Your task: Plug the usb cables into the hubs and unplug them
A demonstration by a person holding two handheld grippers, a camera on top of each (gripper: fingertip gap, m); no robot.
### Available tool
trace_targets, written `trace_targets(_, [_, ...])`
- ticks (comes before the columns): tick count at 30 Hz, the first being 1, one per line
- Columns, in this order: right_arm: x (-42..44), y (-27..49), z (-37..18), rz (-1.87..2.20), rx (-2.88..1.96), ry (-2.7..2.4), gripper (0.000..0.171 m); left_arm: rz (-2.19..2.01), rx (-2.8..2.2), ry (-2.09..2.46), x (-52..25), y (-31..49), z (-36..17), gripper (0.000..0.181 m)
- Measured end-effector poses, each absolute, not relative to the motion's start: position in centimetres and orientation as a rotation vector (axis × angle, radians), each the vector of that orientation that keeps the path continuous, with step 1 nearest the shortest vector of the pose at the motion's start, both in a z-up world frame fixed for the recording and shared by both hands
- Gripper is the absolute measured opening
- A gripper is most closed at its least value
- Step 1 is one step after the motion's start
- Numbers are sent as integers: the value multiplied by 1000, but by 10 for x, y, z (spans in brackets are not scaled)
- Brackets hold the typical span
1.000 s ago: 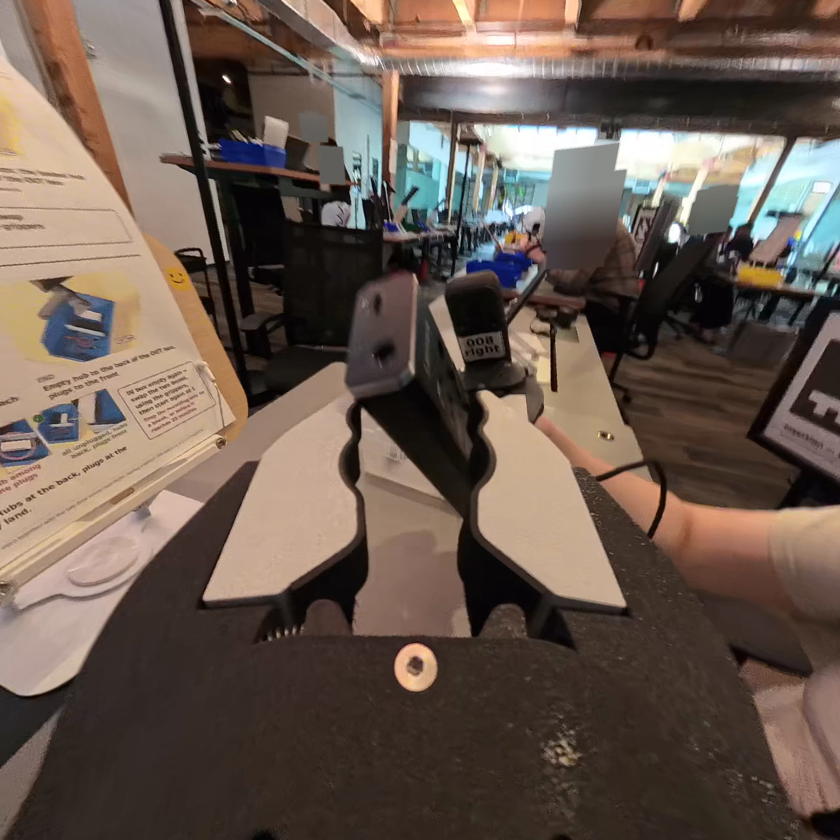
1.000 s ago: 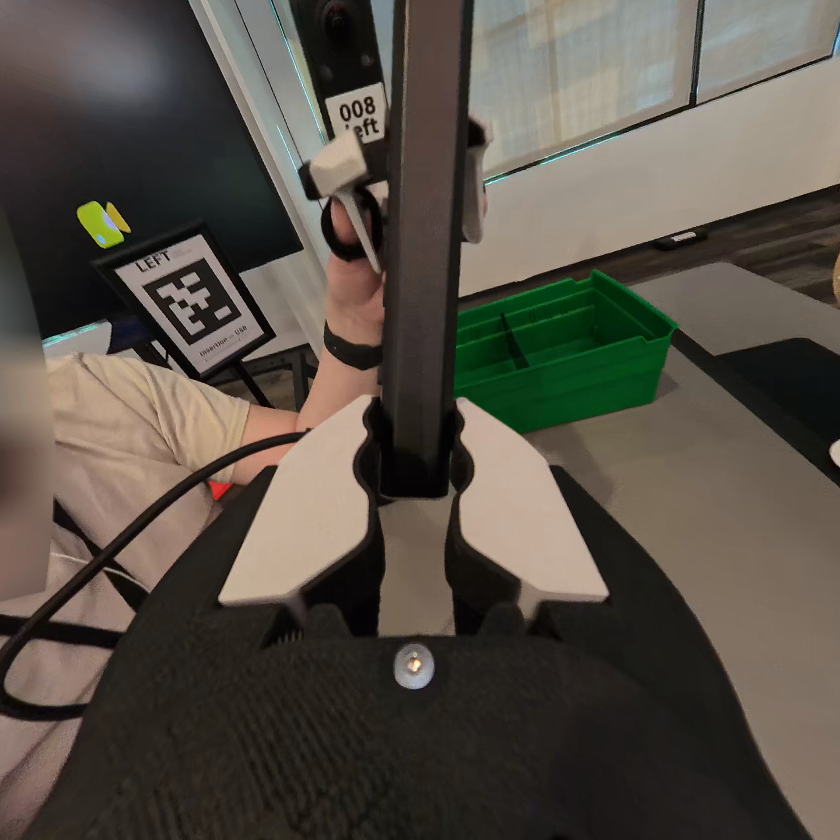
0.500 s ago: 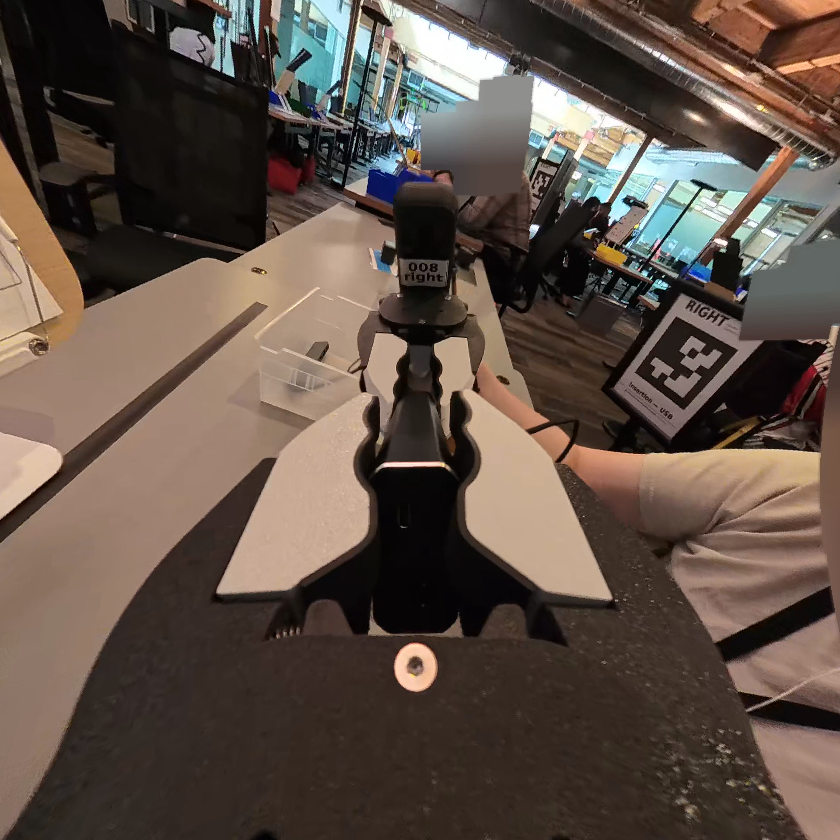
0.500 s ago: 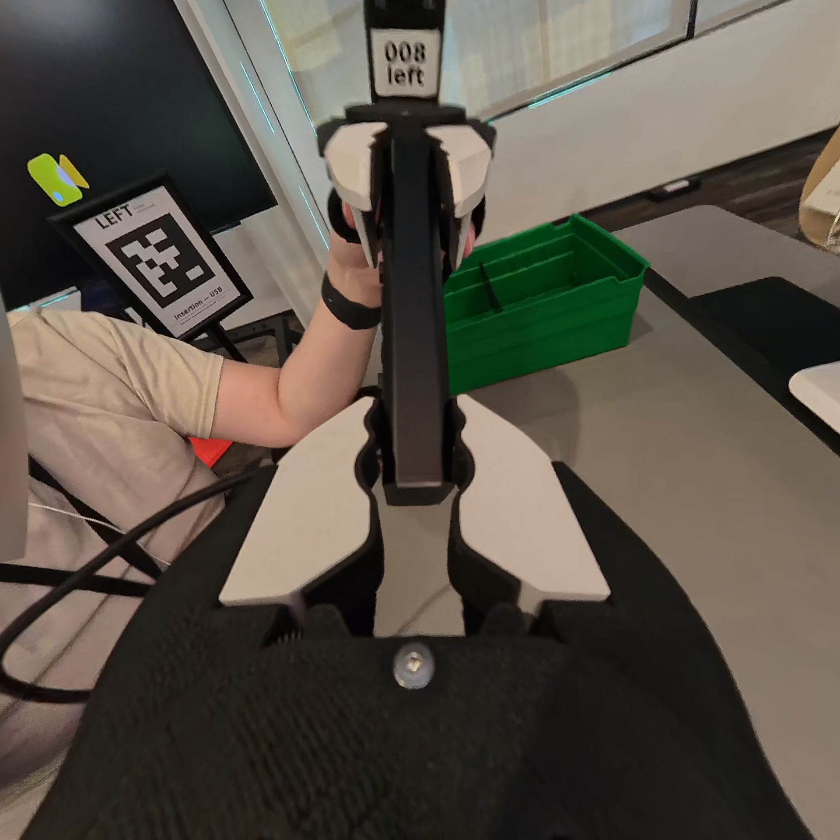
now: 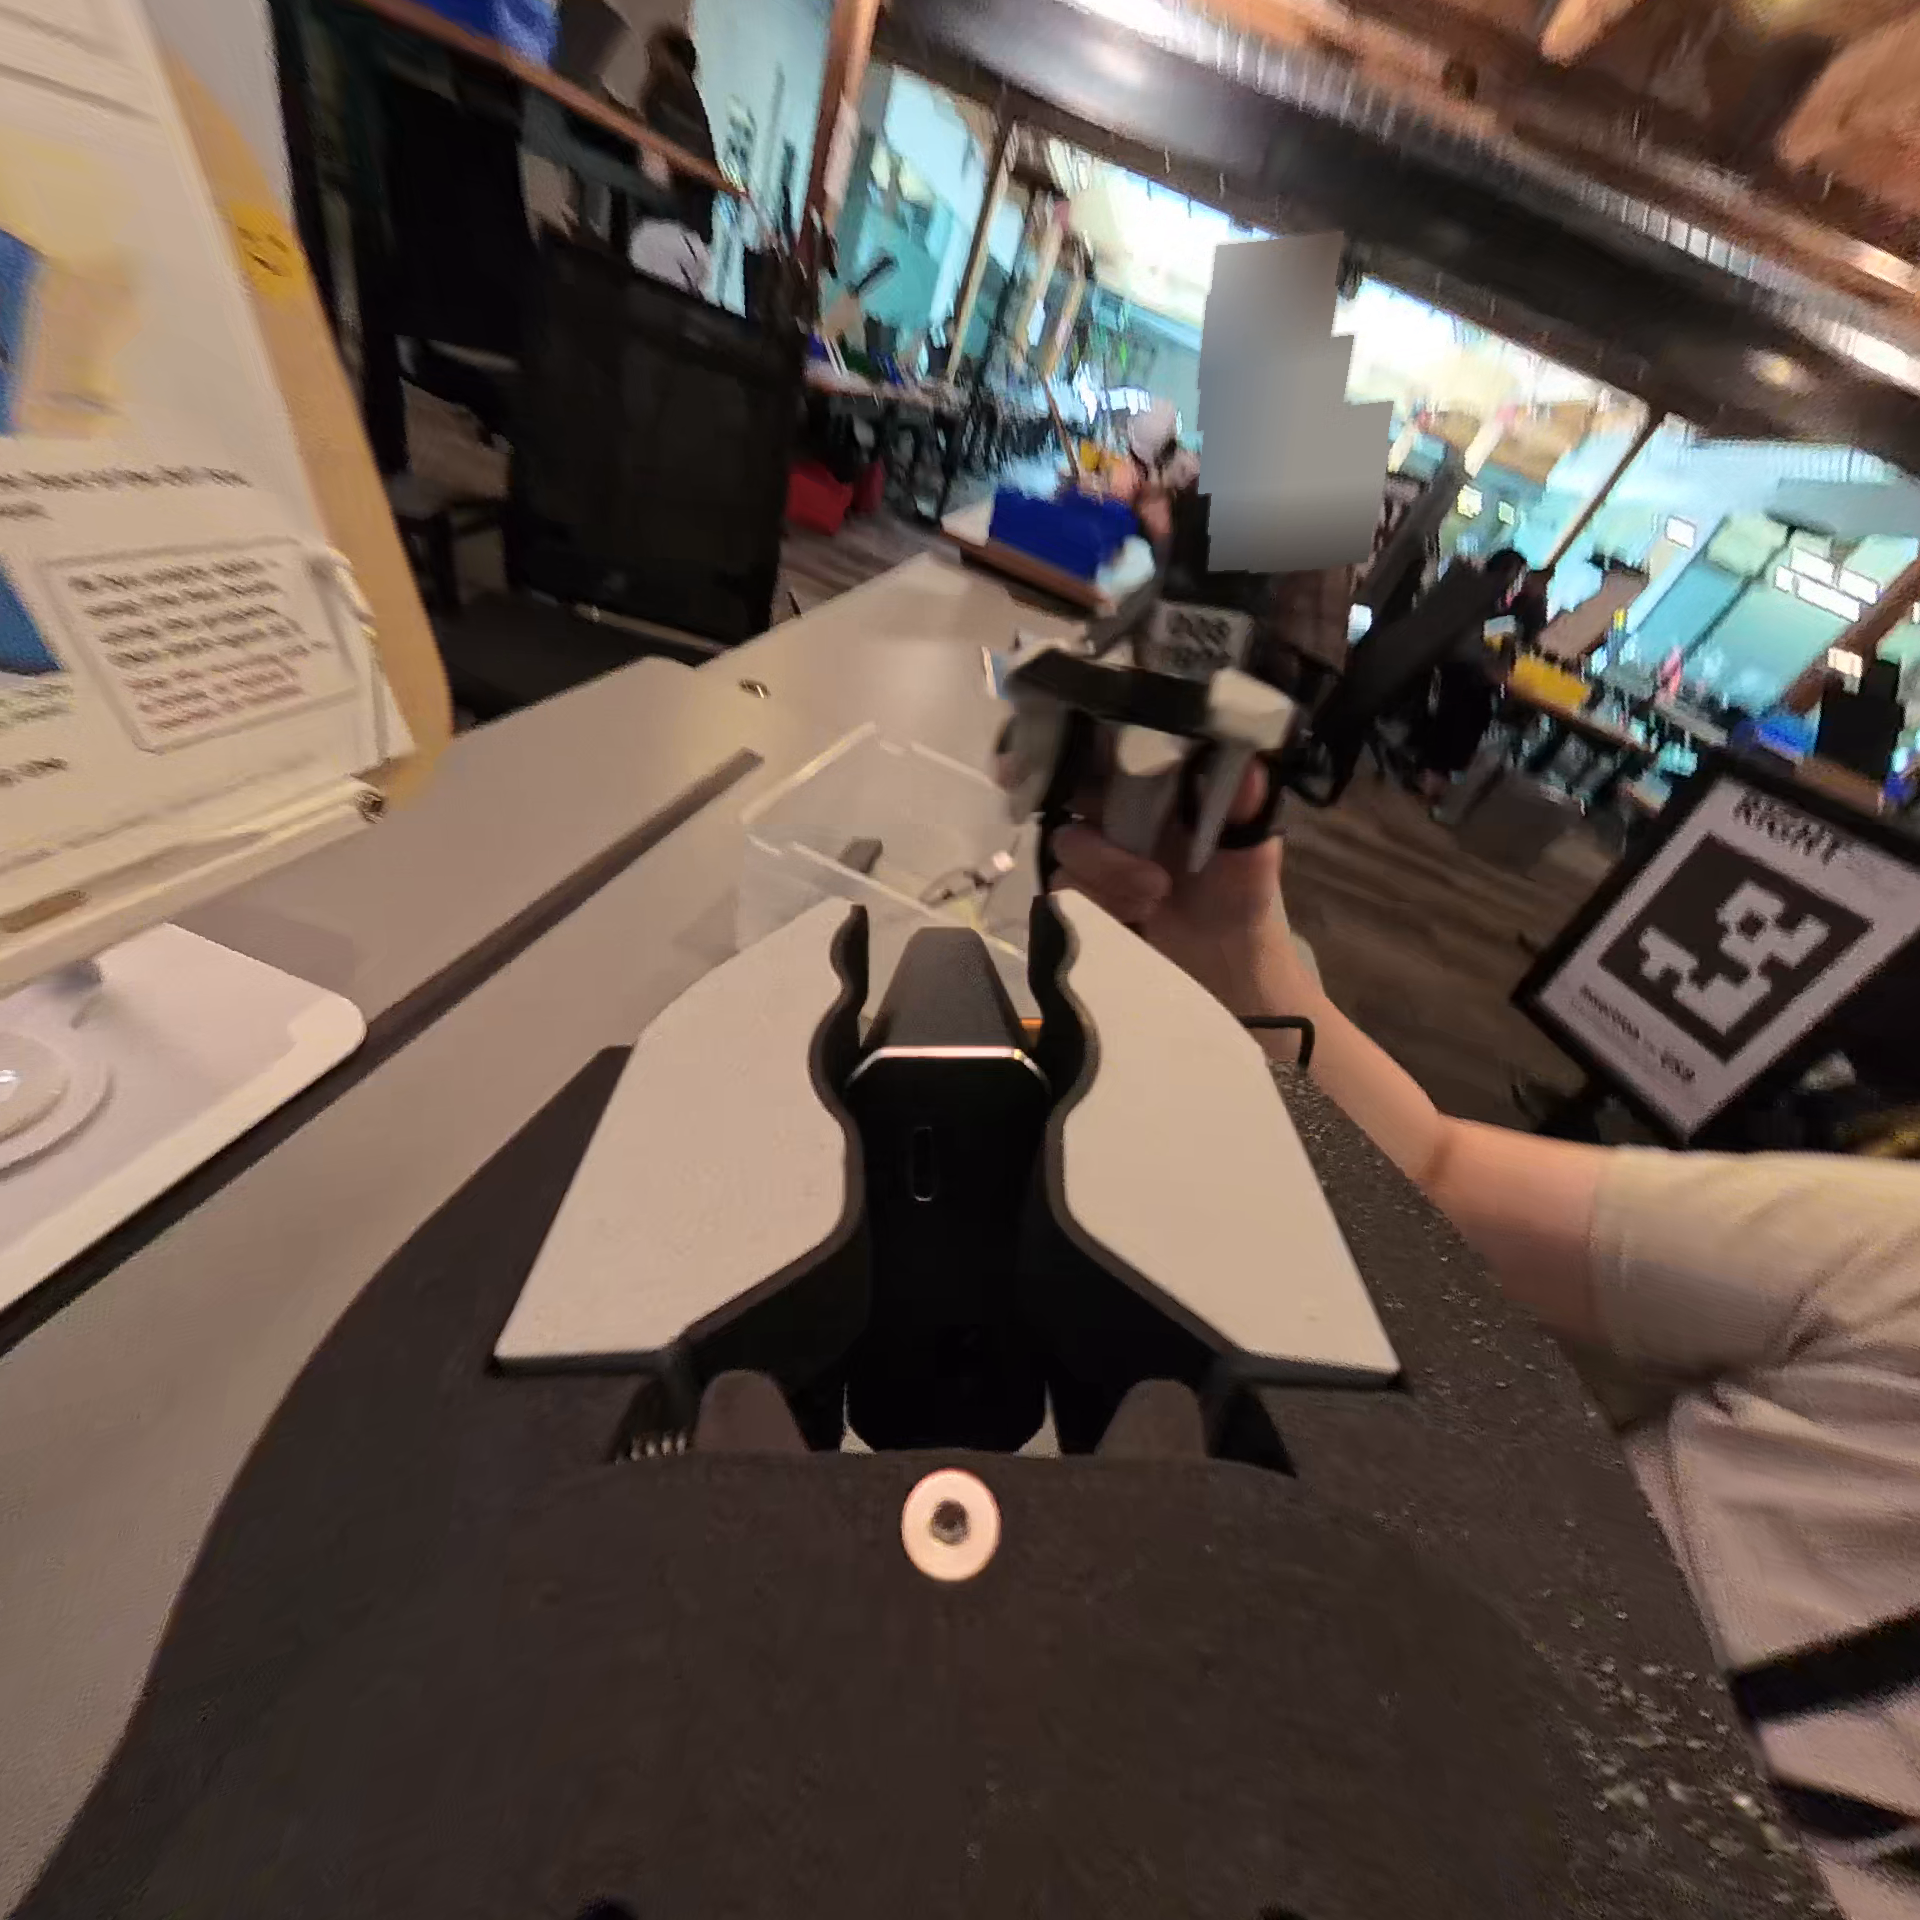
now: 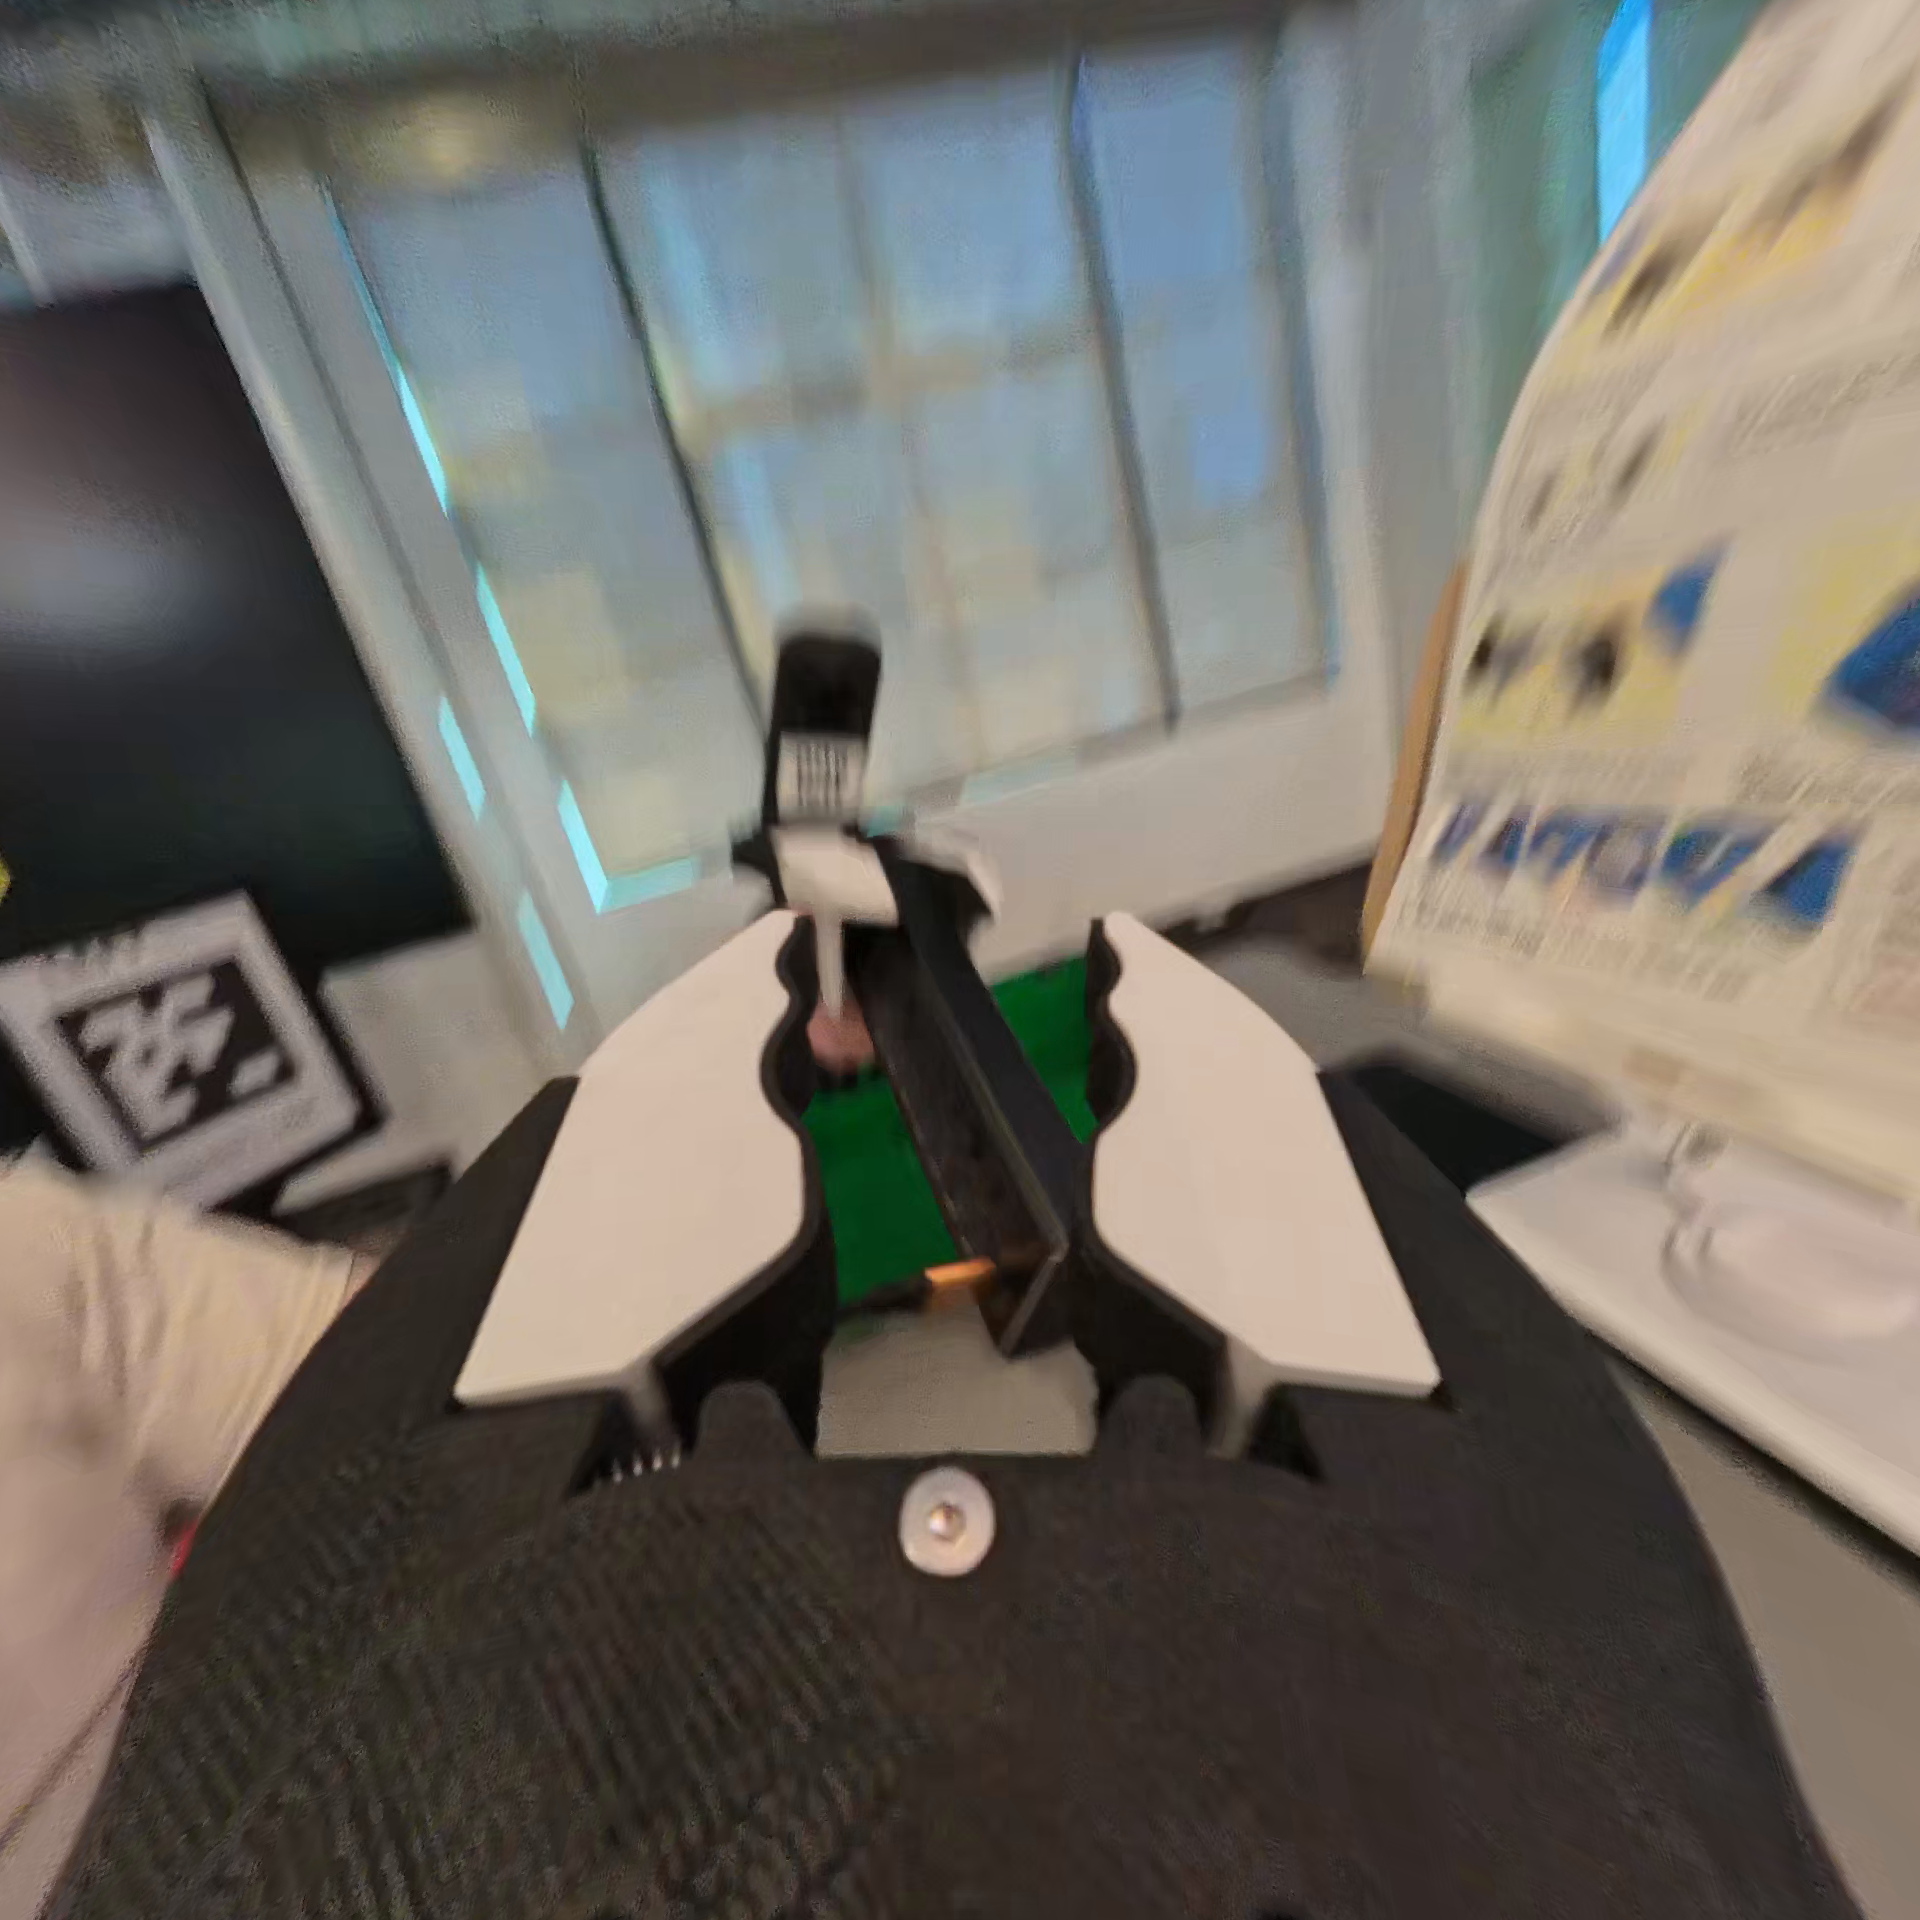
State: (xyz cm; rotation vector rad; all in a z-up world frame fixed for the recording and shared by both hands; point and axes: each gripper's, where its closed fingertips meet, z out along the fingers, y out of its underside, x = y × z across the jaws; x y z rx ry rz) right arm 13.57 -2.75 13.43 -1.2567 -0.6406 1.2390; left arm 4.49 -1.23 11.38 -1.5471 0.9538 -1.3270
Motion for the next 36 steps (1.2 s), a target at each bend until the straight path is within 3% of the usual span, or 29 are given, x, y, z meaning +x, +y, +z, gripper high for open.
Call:
trace_targets(1, [150, -36, 159, 1207, -1153, -564, 48, -1340, -1520, 881, 36, -5, 121, 30])
trace_targets(4, [149, -81, 201, 1024, -1062, -595, 33, -1357, -1449, 671, 11, 15, 137, 30])
trace_targets(8, [62, -132, 182, 1100, -1158, -767, 36, -1351, -1389, 528, -2, 24, 148, 30])
trace_targets(11, [11, -107, 131, 1264, -1337, -607, 48, -1374, -1348, 500, 5, 18, 154, 30])
trace_targets(14, [15, -56, 92, 1336, -1334, -266, 65, -1419, -1308, 516, 23, 3, 159, 30])
trace_targets(19, [79, -24, 101, 1534, -986, 67, 67, -1470, -1264, 584, 60, -23, 161, 30])
trace_targets(20, [89, -23, 106, 1521, -935, 80, 66, -1483, -1251, 599, 67, -29, 160, 30])
trace_targets(22, [105, -32, 120, 1498, -833, 36, 42, -1517, -1229, 646, 83, -39, 157, 30])
trace_targets(24, [112, -41, 131, 1507, -809, -54, 32, -1601, -1180, 635, 87, -42, 159, 30])
trace_targets(27, [109, -40, 141, 1472, -935, -238, 29, -1616, -1257, 784, 86, -41, 149, 31])
trace_targets(32, [99, -34, 123, 1333, -1271, -600, 29, -1443, -1223, 920, 66, -42, 154, 51])
trace_targets(36, [101, -33, 117, 1440, -1338, -613, 29, -1340, -1379, 1112, 75, -48, 125, 61])
